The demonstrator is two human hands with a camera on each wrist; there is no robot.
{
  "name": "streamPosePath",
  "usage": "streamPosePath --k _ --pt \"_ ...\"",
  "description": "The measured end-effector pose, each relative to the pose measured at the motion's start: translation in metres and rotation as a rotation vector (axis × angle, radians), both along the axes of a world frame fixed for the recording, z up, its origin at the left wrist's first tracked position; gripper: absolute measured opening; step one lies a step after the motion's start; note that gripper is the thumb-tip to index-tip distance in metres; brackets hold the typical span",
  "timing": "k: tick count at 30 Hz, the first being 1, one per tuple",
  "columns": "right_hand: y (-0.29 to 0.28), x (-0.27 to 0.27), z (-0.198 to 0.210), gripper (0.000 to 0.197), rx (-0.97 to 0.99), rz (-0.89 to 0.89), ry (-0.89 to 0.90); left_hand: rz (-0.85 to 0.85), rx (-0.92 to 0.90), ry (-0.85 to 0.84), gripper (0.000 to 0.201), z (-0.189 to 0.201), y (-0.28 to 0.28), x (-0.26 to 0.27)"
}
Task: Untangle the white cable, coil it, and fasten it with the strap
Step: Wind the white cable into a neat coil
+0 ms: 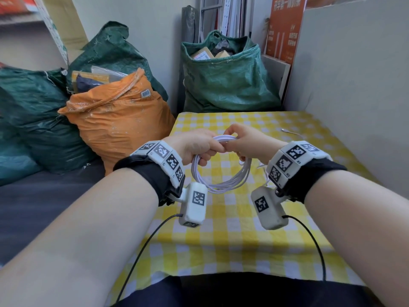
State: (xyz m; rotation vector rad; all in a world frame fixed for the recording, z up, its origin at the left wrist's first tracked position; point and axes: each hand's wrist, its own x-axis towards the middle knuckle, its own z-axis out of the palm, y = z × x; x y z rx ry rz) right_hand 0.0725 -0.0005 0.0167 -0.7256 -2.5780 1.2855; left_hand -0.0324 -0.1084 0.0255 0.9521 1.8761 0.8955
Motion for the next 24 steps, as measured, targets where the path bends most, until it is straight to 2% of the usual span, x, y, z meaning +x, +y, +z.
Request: streamPosePath --k 3,5,8,10,12,15,18,24 --pt "0.005 0.003 -0.009 0.015 -0.118 -0.03 0.041 0.118 0.043 -0.133 0.008 -0.008 -0.003 -0.003" --pt "0.006 0.005 -0.016 0.009 -0.181 -0.042 0.029 0.201 0.05 -0.206 0.013 -0.016 -0.005 -0.004" --pt "0.007 0.007 -0.031 0.02 -0.3 -0.078 0.001 0.34 0.072 -0.333 0.016 -0.034 -0.009 -0.001" --pt "0.005 0.009 -0.044 0.014 -0.404 -0.09 -0.023 0.43 0.086 -0.436 0.015 -0.05 -0.012 0.002" --pt "0.002 0.008 -0.056 0.011 -0.533 -0.109 -0.007 0.494 0.102 -0.531 0.015 -0.064 -0.015 0.005" --pt "0.001 0.002 -0.072 0.016 -0.66 -0.146 0.039 0.551 0.124 -0.642 0.014 -0.079 -0.018 0.006" --pt "-0.001 -0.003 -0.084 0.02 -0.703 -0.156 0.063 0.573 0.111 -0.7 0.013 -0.09 -0.02 0.006" --pt "-0.004 -0.004 -0.105 0.026 -0.664 -0.145 0.08 0.588 0.125 -0.743 0.016 -0.101 -0.024 0.006"
